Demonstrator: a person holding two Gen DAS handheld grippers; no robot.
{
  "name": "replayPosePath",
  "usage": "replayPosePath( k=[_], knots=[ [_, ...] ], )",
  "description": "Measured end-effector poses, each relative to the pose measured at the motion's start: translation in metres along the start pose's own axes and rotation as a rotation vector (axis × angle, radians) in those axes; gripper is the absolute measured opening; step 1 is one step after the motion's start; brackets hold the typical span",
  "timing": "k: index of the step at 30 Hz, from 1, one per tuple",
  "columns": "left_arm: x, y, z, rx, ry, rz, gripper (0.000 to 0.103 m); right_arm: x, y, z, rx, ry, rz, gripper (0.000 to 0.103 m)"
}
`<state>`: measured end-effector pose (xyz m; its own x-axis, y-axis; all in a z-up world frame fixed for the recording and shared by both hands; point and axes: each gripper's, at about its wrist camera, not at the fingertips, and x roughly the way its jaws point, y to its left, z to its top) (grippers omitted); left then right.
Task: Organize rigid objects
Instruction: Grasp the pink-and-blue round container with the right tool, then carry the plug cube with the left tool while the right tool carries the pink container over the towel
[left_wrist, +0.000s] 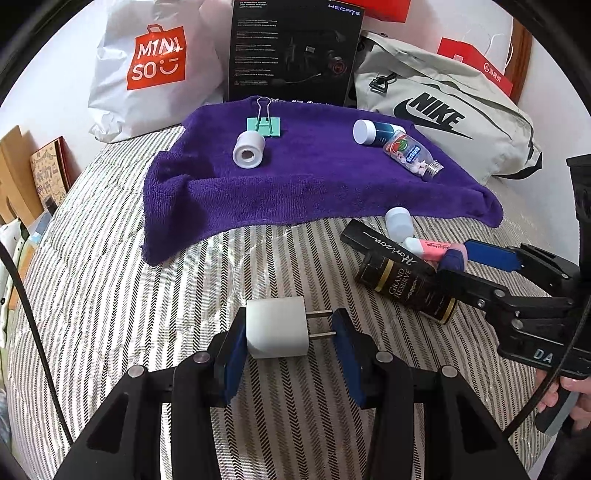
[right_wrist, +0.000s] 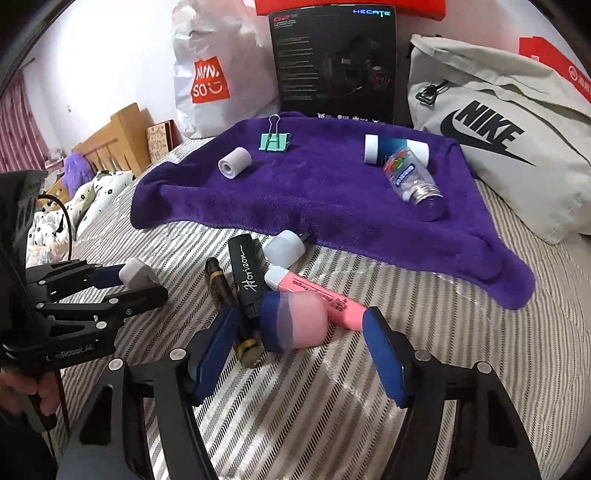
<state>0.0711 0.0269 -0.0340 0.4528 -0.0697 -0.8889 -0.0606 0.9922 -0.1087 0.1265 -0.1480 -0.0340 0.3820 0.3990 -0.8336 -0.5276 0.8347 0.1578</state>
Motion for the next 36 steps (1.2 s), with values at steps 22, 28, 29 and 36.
replayPosePath(
  k=[22,28,29,36],
  knots=[
    [0.000,-0.002,0.000,0.005,0.000,0.010,0.043,-0.005,-0.011,-0.014,-0.076,0.069,-0.094,0.038],
    [-0.003,0.001,-0.001,-0.010,-0.005,0.001,0.043,-0.006,-0.013,-0.019,-0.067,0.044,-0.080,0.037],
    [-0.005,0.001,0.000,-0.008,-0.009,0.004,0.043,-0.007,-0.014,-0.018,-0.065,0.047,-0.074,0.037],
    [-0.017,0.007,0.007,-0.032,-0.034,-0.035,0.043,-0.023,-0.021,-0.016,-0.040,0.030,-0.036,0.037]
  ],
)
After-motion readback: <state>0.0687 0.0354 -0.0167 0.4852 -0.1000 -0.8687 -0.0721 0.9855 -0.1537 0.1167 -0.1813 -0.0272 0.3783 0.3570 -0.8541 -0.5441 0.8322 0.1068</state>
